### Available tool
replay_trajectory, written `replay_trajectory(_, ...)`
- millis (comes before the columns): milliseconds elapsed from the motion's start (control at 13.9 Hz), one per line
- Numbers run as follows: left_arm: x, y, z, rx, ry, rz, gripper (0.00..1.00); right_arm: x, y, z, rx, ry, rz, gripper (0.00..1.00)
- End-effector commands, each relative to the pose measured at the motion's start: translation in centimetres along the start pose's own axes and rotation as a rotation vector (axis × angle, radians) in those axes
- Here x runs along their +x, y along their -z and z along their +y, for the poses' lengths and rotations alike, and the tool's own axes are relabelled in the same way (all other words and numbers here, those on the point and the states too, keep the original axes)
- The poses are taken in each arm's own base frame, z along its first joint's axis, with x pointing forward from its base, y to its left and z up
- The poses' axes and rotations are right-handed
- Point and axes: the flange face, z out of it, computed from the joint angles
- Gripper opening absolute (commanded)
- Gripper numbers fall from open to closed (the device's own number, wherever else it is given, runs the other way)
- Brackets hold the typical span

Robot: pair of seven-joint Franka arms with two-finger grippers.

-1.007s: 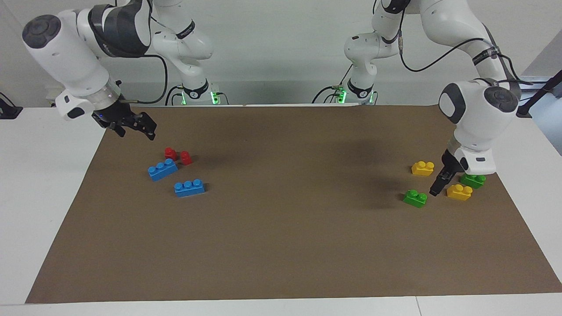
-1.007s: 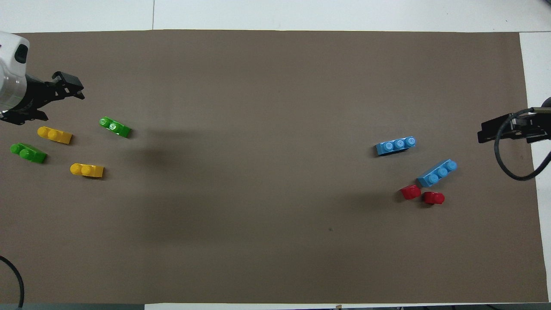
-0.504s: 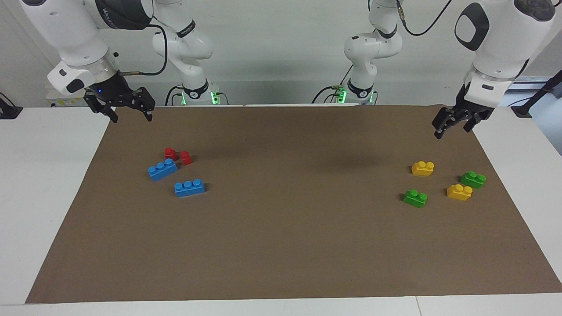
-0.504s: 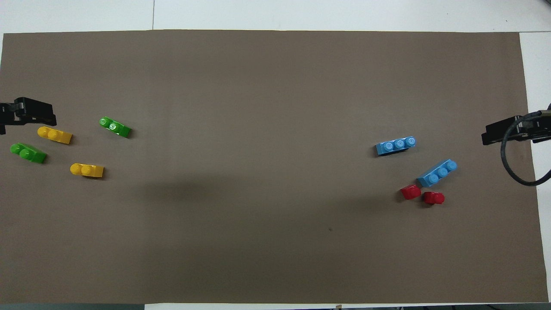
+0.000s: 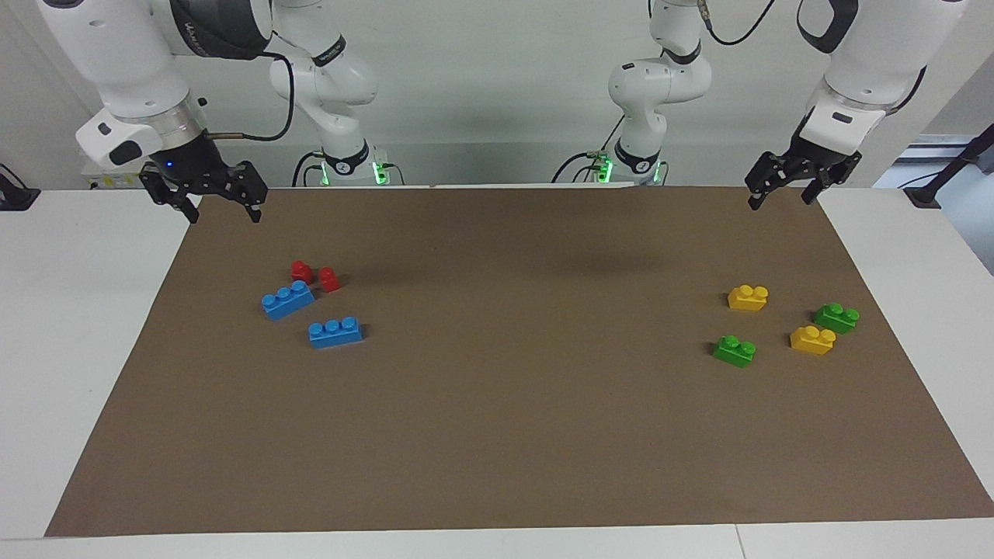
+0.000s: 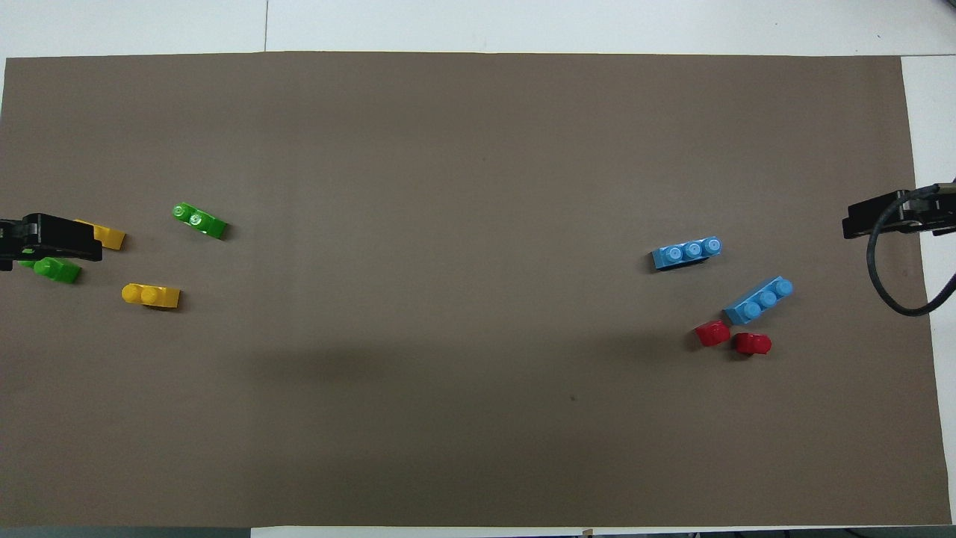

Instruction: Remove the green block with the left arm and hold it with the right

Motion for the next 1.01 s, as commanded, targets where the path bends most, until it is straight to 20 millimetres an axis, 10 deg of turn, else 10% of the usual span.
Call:
replay_trajectory(0, -1.02, -0.05, -0.03, -0.047, -0.002, -0.002, 1.00, -0.13, -0.14, -0.06, -0.021, -0.024, 0.007, 1.00)
replay_trajectory(935, -1.06, -0.13, 0.23, -0.050, -0.014, -0.005, 1.00, -0.70, -0.42, -0.60, 0.020, -0.053, -0.040, 1.00)
